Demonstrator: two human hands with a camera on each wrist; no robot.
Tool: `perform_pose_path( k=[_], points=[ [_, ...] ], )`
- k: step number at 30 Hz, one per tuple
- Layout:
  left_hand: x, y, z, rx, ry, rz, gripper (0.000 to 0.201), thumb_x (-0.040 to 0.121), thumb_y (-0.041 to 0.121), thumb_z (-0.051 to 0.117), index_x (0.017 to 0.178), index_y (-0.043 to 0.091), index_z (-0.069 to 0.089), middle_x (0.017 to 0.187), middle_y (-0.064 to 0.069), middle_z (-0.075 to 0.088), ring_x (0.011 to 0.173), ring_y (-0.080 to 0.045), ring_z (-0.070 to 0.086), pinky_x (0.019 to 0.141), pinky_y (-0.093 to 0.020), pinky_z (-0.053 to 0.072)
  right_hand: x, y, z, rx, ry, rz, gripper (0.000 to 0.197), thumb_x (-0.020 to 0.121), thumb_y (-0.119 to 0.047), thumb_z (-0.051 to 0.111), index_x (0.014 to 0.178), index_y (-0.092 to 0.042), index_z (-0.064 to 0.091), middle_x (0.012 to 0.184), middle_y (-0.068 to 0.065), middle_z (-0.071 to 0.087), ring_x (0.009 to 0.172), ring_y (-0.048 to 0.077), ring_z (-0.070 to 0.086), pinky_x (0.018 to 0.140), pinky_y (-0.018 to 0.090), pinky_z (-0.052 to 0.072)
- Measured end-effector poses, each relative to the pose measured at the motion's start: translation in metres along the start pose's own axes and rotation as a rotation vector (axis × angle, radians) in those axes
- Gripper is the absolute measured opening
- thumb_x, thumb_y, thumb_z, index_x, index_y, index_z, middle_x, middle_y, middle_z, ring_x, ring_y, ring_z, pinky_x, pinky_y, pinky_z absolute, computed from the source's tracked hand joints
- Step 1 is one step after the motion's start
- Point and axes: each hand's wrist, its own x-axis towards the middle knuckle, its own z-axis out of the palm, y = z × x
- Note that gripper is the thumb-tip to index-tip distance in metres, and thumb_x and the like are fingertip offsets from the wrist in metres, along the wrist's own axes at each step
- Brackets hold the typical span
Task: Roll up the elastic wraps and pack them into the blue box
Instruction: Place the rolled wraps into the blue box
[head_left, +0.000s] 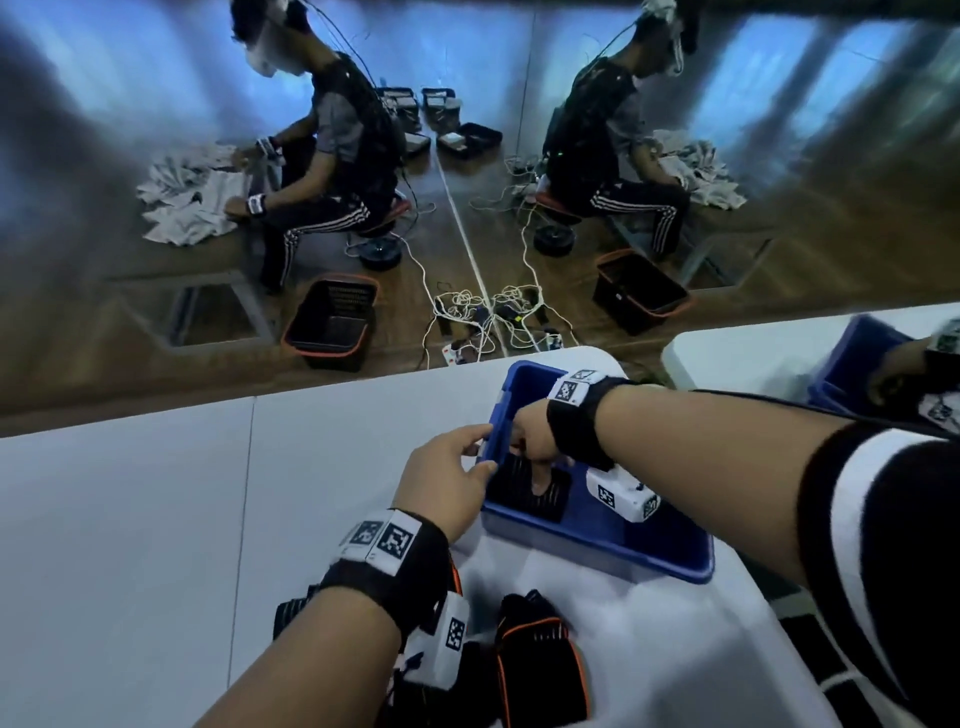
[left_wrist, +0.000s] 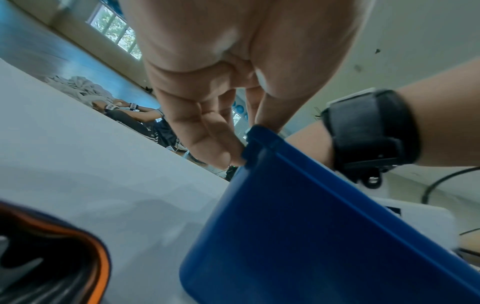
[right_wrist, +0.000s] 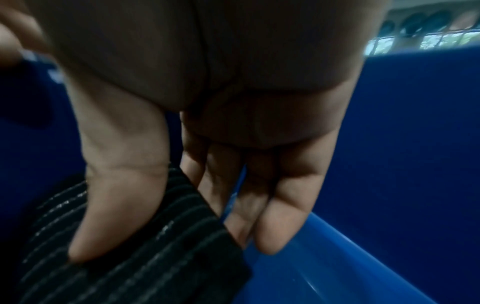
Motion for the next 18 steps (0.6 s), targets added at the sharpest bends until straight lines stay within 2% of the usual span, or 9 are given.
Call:
perform_pose_path(
  k=[2, 4, 5, 7, 9, 11, 13, 15, 18],
  points=[
    [-0.003, 0.002, 0.002, -0.005, 0.013, -0.013, 0.042, 0.090, 0.021, 0.067, 0.130, 0.035, 0.063, 0.119, 0.003, 0.069, 0.114, -0.013, 0.060, 0.104, -0.029, 0.044, 0.015, -0.006, 0.002, -0.091, -0.070, -0.007, 0.044, 0.079, -0.033, 0.081, 0.110, -0.004, 0.069, 0.103, 0.012, 0.075, 0.059, 0.014, 0.058, 0.042, 0.018, 0.045],
    [-0.006, 0.004, 0.005, 0.004, 0.015, -0.015, 0.043, 0.092, 0.021, 0.064, 0.132, 0.035, 0.061, 0.122, 0.004, 0.067, 0.116, -0.013, 0.059, 0.104, -0.029, 0.043, 0.026, -0.003, 0.008, -0.067, -0.100, 0.021, 0.039, 0.078, -0.031, 0.082, 0.105, -0.007, 0.068, 0.105, 0.015, 0.075, 0.067, 0.020, 0.065, 0.060, 0.027, 0.057],
    [-0.007, 0.004, 0.005, 0.010, 0.019, -0.022, 0.043, 0.093, 0.021, 0.063, 0.133, 0.035, 0.060, 0.123, 0.004, 0.066, 0.117, -0.013, 0.058, 0.105, -0.028, 0.043, 0.031, -0.003, 0.011, -0.033, -0.116, 0.027, 0.034, 0.077, -0.027, 0.084, 0.100, -0.009, 0.067, 0.105, 0.018, 0.074, 0.074, 0.024, 0.069, 0.072, 0.036, 0.061],
    [-0.008, 0.006, 0.006, 0.012, 0.027, -0.038, 0.043, 0.093, 0.021, 0.062, 0.134, 0.036, 0.059, 0.125, 0.004, 0.065, 0.119, -0.013, 0.057, 0.105, -0.027, 0.041, 0.036, 0.000, 0.015, 0.051, -0.144, 0.036, 0.034, 0.075, -0.022, 0.085, 0.102, -0.012, 0.066, 0.105, 0.021, 0.073, 0.093, 0.033, 0.072, 0.088, 0.049, 0.059],
    [-0.009, 0.007, 0.007, 0.008, 0.036, -0.052, 0.043, 0.093, 0.022, 0.062, 0.134, 0.037, 0.059, 0.125, 0.004, 0.065, 0.119, -0.013, 0.057, 0.105, -0.027, 0.041, 0.036, 0.000, 0.016, 0.091, -0.149, 0.037, 0.041, 0.075, -0.024, 0.086, 0.109, -0.016, 0.065, 0.105, 0.021, 0.073, 0.098, 0.035, 0.071, 0.089, 0.051, 0.057],
    [-0.010, 0.008, 0.007, 0.007, 0.039, -0.060, 0.043, 0.094, 0.021, 0.061, 0.133, 0.037, 0.059, 0.123, 0.003, 0.065, 0.118, -0.014, 0.058, 0.105, -0.027, 0.042, 0.035, 0.002, 0.016, 0.125, -0.143, 0.032, 0.040, 0.074, -0.027, 0.086, 0.106, -0.019, 0.064, 0.104, 0.021, 0.074, 0.089, 0.032, 0.071, 0.088, 0.049, 0.058],
    [-0.012, 0.010, 0.007, 0.010, 0.044, -0.058, 0.042, 0.094, 0.020, 0.060, 0.132, 0.037, 0.060, 0.122, 0.003, 0.065, 0.116, -0.013, 0.058, 0.103, -0.027, 0.042, 0.035, 0.007, 0.017, 0.191, -0.135, 0.051, 0.037, 0.071, -0.028, 0.089, 0.097, -0.013, 0.068, 0.095, 0.016, 0.076, 0.081, 0.027, 0.070, 0.086, 0.048, 0.059],
    [-0.012, 0.011, 0.007, 0.006, 0.051, -0.061, 0.042, 0.094, 0.020, 0.061, 0.132, 0.037, 0.060, 0.121, 0.004, 0.066, 0.115, -0.013, 0.058, 0.104, -0.028, 0.043, 0.035, 0.013, 0.019, 0.229, -0.106, 0.055, 0.042, 0.066, -0.029, 0.091, 0.096, -0.007, 0.071, 0.085, 0.010, 0.075, 0.075, 0.025, 0.070, 0.080, 0.045, 0.060],
    [-0.012, 0.011, 0.008, -0.002, 0.064, -0.071, 0.041, 0.093, 0.020, 0.062, 0.131, 0.036, 0.061, 0.119, 0.003, 0.067, 0.114, -0.015, 0.060, 0.104, -0.031, 0.044, 0.032, 0.016, 0.023, 0.243, -0.058, 0.042, 0.043, 0.063, -0.030, 0.092, 0.093, -0.005, 0.072, 0.089, 0.012, 0.076, 0.076, 0.028, 0.073, 0.081, 0.047, 0.061]
  ],
)
